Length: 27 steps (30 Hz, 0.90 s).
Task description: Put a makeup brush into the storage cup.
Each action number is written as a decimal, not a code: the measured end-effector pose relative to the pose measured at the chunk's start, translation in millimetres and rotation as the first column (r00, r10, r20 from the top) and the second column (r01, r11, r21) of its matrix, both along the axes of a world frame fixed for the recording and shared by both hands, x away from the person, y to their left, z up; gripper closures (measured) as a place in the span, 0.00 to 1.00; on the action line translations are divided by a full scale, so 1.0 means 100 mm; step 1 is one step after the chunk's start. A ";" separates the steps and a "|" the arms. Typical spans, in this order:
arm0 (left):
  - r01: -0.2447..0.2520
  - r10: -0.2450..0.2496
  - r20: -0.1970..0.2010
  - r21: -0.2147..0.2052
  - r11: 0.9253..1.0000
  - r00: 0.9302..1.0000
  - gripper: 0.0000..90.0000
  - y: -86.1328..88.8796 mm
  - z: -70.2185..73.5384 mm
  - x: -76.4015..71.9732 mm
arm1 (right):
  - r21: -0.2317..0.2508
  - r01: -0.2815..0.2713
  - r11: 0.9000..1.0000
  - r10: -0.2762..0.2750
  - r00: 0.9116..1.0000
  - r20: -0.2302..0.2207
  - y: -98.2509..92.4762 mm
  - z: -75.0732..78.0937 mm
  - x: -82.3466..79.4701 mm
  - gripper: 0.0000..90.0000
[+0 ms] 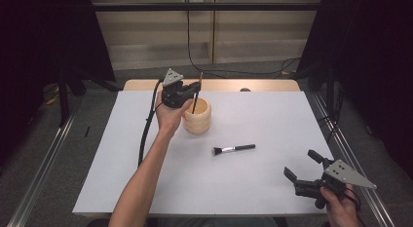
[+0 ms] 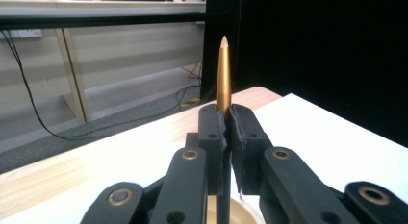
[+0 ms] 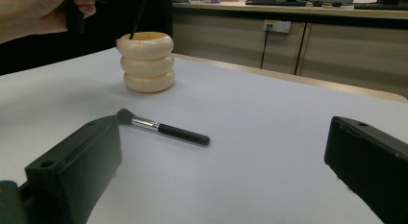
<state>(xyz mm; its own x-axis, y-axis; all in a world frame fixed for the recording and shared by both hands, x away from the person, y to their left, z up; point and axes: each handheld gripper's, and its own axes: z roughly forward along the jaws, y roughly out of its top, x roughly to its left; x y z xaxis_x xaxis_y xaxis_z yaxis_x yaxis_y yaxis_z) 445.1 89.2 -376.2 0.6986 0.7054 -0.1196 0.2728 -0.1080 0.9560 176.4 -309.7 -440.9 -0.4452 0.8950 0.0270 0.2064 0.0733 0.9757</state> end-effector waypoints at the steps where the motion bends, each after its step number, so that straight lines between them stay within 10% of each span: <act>1: 0.000 0.000 0.003 0.009 1.000 1.000 0.93 0.01 -0.01 0.00 | -0.001 -0.001 1.000 0.001 1.000 0.001 0.00 0.00 0.00 0.00; 27: 0.017 -0.016 -0.018 0.035 0.999 1.000 0.93 0.03 -0.25 -0.04 | -0.002 0.000 1.000 0.000 1.000 0.002 0.00 0.00 0.00 0.00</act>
